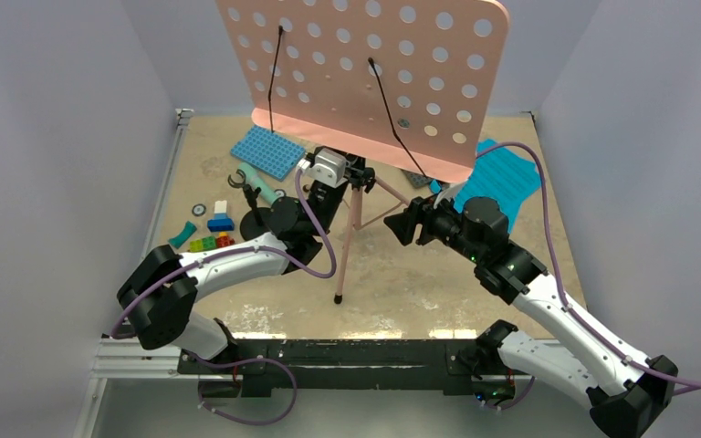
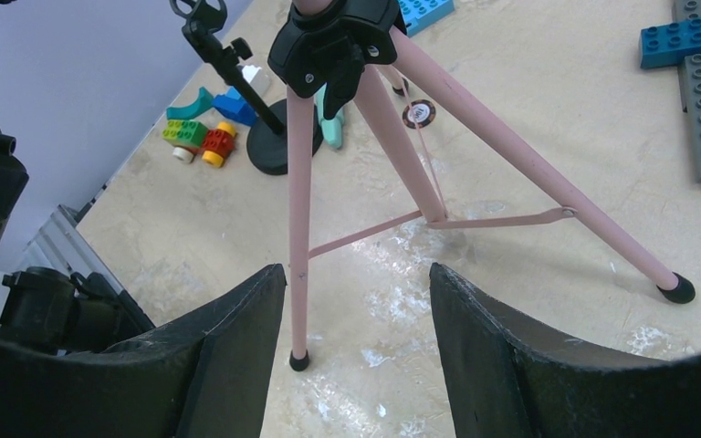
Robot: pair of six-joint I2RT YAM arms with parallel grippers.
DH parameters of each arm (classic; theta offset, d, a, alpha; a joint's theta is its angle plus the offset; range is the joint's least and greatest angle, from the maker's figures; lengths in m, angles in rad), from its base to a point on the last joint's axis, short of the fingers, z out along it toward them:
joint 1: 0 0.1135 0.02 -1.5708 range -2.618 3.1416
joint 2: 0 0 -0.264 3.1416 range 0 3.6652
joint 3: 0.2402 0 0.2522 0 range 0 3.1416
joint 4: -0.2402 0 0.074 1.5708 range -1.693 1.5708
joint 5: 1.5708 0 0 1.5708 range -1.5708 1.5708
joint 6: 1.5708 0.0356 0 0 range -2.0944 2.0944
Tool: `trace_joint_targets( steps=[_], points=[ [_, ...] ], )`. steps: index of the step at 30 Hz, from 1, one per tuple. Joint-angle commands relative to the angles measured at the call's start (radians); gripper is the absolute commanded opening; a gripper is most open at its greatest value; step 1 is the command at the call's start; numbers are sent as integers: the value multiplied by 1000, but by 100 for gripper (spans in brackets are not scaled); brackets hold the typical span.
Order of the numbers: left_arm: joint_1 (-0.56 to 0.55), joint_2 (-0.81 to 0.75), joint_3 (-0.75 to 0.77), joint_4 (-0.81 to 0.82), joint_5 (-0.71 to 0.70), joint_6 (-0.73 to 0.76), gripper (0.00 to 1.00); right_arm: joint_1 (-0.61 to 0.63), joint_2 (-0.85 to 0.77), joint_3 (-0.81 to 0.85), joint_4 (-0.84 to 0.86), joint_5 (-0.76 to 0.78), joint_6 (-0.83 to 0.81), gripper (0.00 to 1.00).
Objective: Pack up the instrument practice props
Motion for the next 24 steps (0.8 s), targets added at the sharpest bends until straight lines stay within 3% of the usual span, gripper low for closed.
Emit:
trace_joint_targets(
  steps=[1,6,18,24],
  points=[
    [-6,-5,52,76,55,19,0,2,-24,-11,18,8,9,64],
    [-4,1,43,19,53,30,0,2,-29,-11,11,0,8,63],
    [14,-184,-83,-422,58,-103,0,2,-79,-56,9,-20,-50,63],
    [13,-240,-179,-481,40,-163,0,1,-77,-109,70,-26,-68,61]
  ],
)
